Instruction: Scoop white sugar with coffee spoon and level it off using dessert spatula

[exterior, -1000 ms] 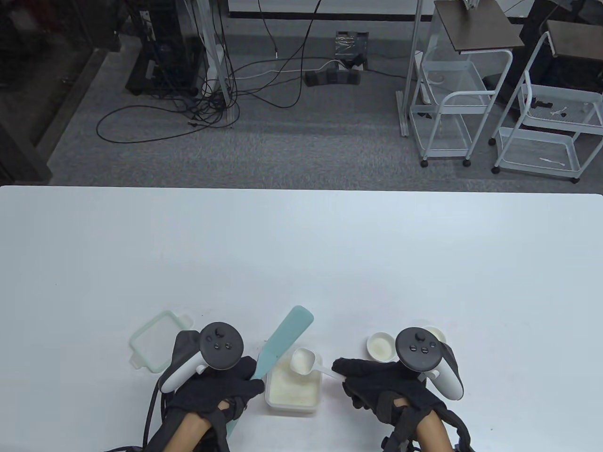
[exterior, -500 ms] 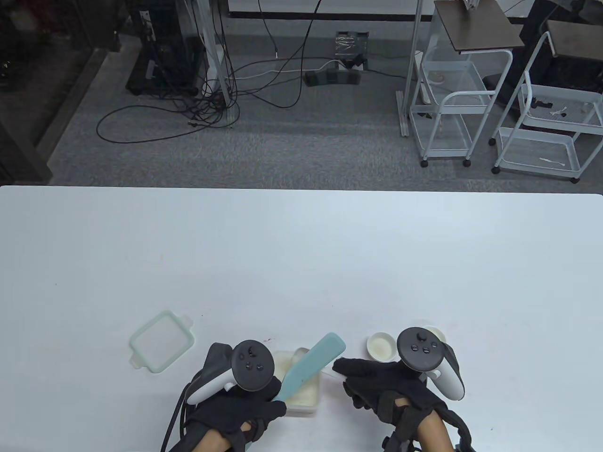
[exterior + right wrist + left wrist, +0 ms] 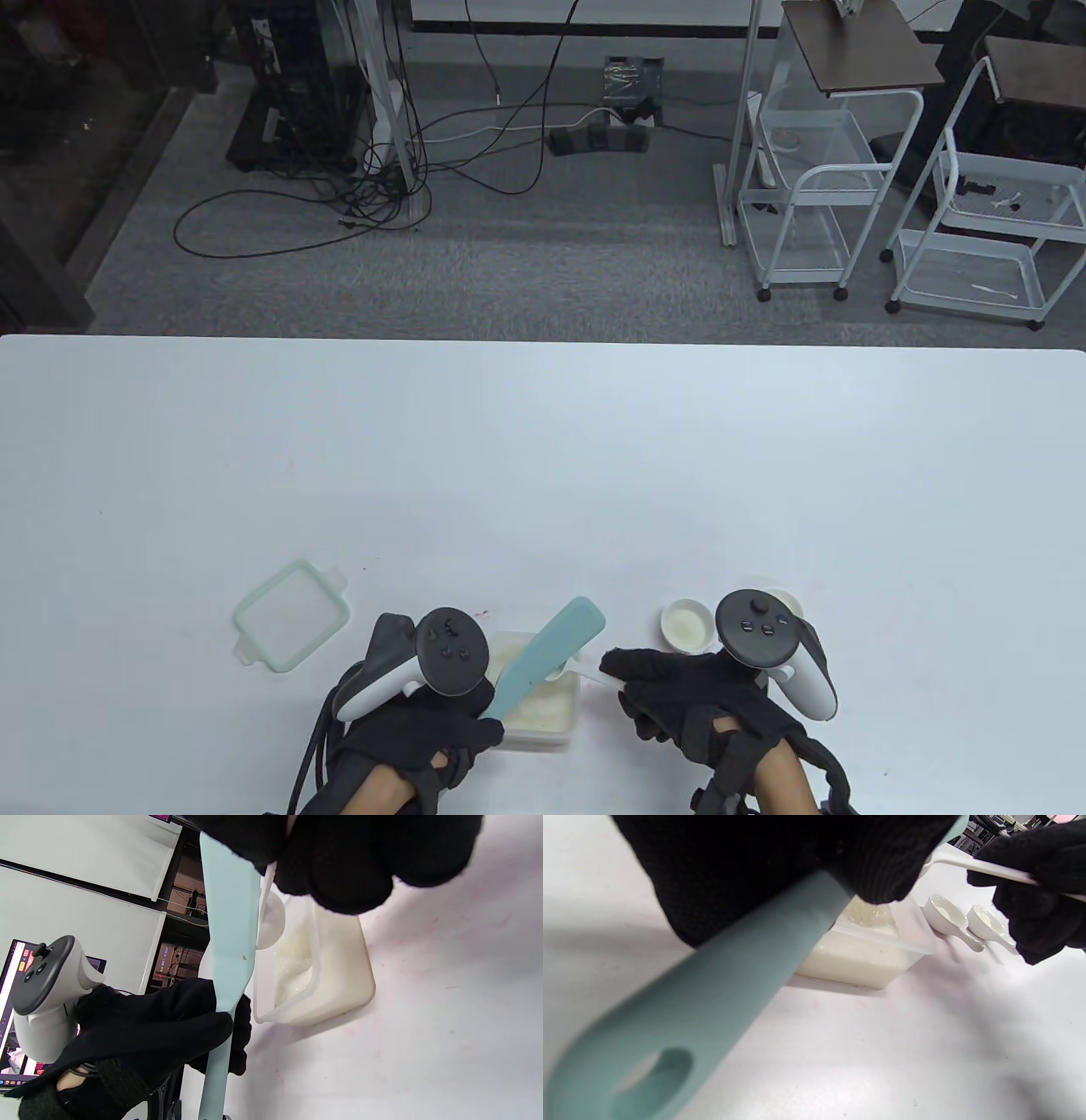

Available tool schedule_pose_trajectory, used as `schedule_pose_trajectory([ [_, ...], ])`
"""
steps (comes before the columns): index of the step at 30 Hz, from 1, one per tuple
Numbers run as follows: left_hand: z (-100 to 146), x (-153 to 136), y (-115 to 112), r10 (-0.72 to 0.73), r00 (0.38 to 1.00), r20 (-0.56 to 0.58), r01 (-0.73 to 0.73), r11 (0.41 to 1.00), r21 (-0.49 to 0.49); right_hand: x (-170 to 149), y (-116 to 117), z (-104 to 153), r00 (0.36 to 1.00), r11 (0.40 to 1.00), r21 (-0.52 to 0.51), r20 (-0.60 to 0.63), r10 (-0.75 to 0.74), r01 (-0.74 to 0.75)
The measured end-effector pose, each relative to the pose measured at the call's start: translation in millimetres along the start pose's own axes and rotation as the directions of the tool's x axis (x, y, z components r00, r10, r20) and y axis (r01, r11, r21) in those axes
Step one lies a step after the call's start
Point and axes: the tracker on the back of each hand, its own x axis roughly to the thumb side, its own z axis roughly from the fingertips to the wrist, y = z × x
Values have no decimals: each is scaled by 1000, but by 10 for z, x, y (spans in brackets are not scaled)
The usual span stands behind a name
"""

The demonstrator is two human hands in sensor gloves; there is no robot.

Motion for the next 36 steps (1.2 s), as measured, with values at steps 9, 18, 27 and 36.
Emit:
schedule_pose_trajectory([
  [9,-5,-72,35,-10,999,-45,10,1000,7,-5,-13,10,1000,1000,2,0,-28,28],
  [18,-3,-160,90,-20,996,-85,23,999,25,-10,-15,16,999,999,16,-5,-52,52],
  [27,6,-183,108,-17,995,-96,20,999,30,-15,-23,25,999,999,10,-16,-52,52],
  [36,39,-172,143,-70,990,-124,82,992,96,-15,-17,25,999,999,19,-24,-40,40],
])
